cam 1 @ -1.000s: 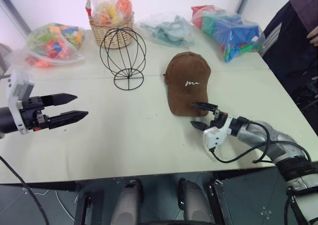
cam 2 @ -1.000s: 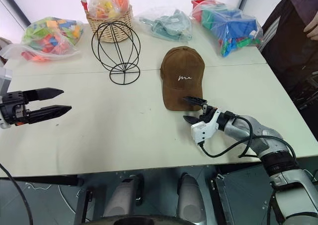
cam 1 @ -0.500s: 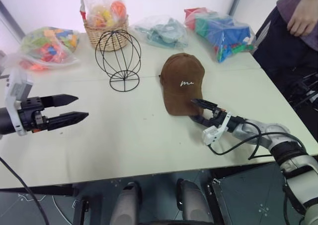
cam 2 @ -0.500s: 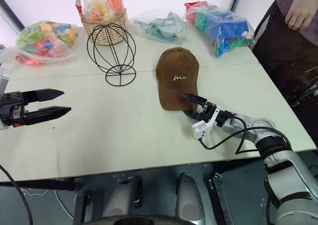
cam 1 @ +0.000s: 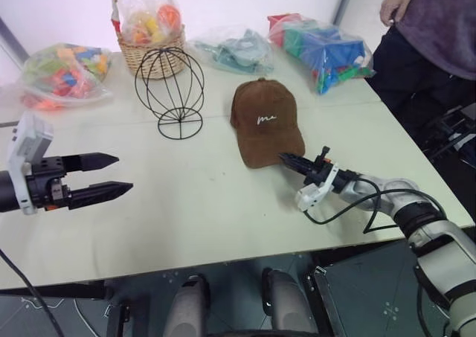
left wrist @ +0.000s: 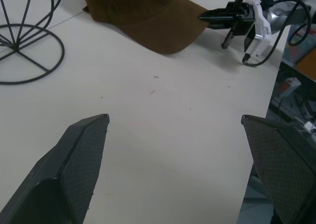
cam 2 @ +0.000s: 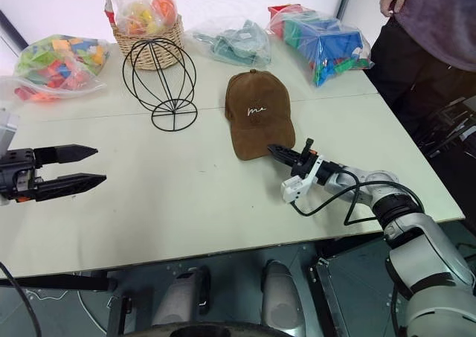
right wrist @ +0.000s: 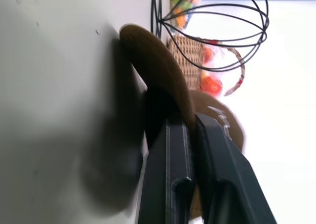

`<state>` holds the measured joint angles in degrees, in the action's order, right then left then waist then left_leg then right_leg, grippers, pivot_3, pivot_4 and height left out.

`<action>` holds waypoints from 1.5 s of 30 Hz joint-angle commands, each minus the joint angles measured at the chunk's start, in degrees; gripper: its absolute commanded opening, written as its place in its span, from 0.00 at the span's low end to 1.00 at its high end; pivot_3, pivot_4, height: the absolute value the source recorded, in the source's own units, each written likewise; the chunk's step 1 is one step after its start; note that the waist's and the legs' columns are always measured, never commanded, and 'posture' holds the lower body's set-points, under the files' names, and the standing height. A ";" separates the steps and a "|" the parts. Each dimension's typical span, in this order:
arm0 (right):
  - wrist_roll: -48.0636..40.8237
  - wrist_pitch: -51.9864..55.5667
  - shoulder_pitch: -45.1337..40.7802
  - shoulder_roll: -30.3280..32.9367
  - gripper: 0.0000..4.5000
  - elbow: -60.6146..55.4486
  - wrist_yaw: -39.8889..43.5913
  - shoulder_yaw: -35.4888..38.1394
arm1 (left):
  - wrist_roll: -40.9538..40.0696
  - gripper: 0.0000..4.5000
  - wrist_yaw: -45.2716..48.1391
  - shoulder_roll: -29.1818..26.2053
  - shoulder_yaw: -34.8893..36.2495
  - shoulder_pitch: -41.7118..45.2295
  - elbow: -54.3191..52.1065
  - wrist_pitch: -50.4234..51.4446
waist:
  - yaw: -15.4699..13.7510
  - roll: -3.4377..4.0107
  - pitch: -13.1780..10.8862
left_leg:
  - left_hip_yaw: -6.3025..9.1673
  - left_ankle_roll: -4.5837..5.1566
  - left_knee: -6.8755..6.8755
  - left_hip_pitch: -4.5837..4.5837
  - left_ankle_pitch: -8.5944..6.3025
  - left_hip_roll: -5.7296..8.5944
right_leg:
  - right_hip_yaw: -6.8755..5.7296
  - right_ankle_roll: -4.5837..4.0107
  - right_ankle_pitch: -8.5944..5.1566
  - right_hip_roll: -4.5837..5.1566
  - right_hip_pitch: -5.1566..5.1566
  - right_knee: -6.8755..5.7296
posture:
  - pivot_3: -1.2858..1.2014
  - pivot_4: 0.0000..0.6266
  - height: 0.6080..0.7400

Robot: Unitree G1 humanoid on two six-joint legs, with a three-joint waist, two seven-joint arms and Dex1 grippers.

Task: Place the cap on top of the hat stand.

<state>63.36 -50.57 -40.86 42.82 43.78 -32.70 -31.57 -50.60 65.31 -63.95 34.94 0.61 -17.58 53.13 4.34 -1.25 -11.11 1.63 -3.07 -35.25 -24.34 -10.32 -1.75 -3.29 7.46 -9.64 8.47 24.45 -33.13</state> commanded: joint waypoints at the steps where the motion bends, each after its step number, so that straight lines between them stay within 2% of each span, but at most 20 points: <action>1: -1.64 1.78 0.91 -1.55 0.02 0.24 1.60 -0.46 | -0.54 1.00 -0.11 -0.06 2.39 0.16 -0.83 -0.59 | 0.23 0.00 0.00 | 0.02 0.00 0.00 0.00 0.00 -0.02 | 0.00 0.00 0.00 -0.03 0.00 0.01 | 0.52 0.24 1.00; 7: -19.31 9.97 -5.01 -5.31 0.02 -8.65 11.24 12.20 | 0.53 1.00 0.90 -2.22 3.99 1.75 2.94 -1.33 | 0.51 0.09 -0.19 | 0.05 0.02 0.02 -0.06 0.01 -0.04 | 0.01 0.00 0.00 -0.06 0.10 -0.03 | 0.52 0.24 1.00; 11: -24.33 16.54 -10.54 -8.48 0.02 -18.43 16.55 17.15 | 1.93 1.00 2.42 -4.30 3.94 3.93 7.04 -2.60 | 0.01 0.12 -0.26 | 0.04 0.03 0.09 -0.17 0.02 -0.04 | 0.01 0.00 0.00 -0.07 0.33 -0.15 | 0.52 0.24 1.00; 16: -28.11 23.54 -13.72 -16.14 0.02 -28.22 23.66 17.90 | 4.10 1.00 4.03 -5.89 2.99 5.56 10.41 -4.77 | -0.39 0.03 -0.19 | 0.10 0.02 0.51 -0.14 0.01 -0.12 | 0.01 -0.08 0.01 -0.24 0.47 -0.23 | 0.52 0.24 1.00; 18: -28.72 26.80 -14.36 -20.62 0.02 -31.47 26.14 16.83 | 4.76 1.00 4.07 -5.95 2.85 6.11 10.88 -5.45 | -0.44 0.04 -0.19 | 0.10 0.02 0.70 -0.15 0.01 -0.11 | 0.01 -0.48 0.07 -0.27 0.56 -0.23 | 0.52 0.24 1.00; 23: -28.15 31.95 -13.84 -30.22 0.02 -34.84 29.39 13.30 | 4.60 1.00 4.31 -6.12 5.17 6.05 9.93 -4.73 | -0.39 0.05 -0.20 | 0.09 0.03 0.95 -0.30 0.02 -0.11 | 0.01 -0.67 0.18 -0.32 0.88 -0.30 | 0.52 0.24 1.00; 30: -25.81 29.34 -15.05 -35.39 0.02 -27.57 26.61 9.22 | 4.14 1.00 4.97 -4.99 9.73 3.21 7.44 -2.58 | -0.32 0.06 -0.20 | 0.09 0.01 1.00 -0.29 0.01 -0.27 | 0.01 -0.72 0.17 -0.49 0.89 -0.17 | 0.52 0.24 1.00; 45: -24.04 22.13 -17.48 -40.38 0.02 -7.99 19.56 4.40 | 4.46 1.00 -6.05 1.11 15.92 2.17 5.86 -1.40 | -0.26 0.07 -0.21 | 0.07 -0.03 1.03 -0.18 0.03 -1.11 | 0.01 -1.23 0.31 -1.32 1.01 -0.13 | 0.52 0.24 1.00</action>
<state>39.29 -27.06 -56.30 3.26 36.18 -12.03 -26.85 -45.59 60.01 -62.77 48.29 2.74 -10.12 51.91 4.08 -1.18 -11.32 1.70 -3.10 -34.21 -24.52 -10.29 -2.87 -3.29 6.21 -9.33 7.14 25.46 -33.27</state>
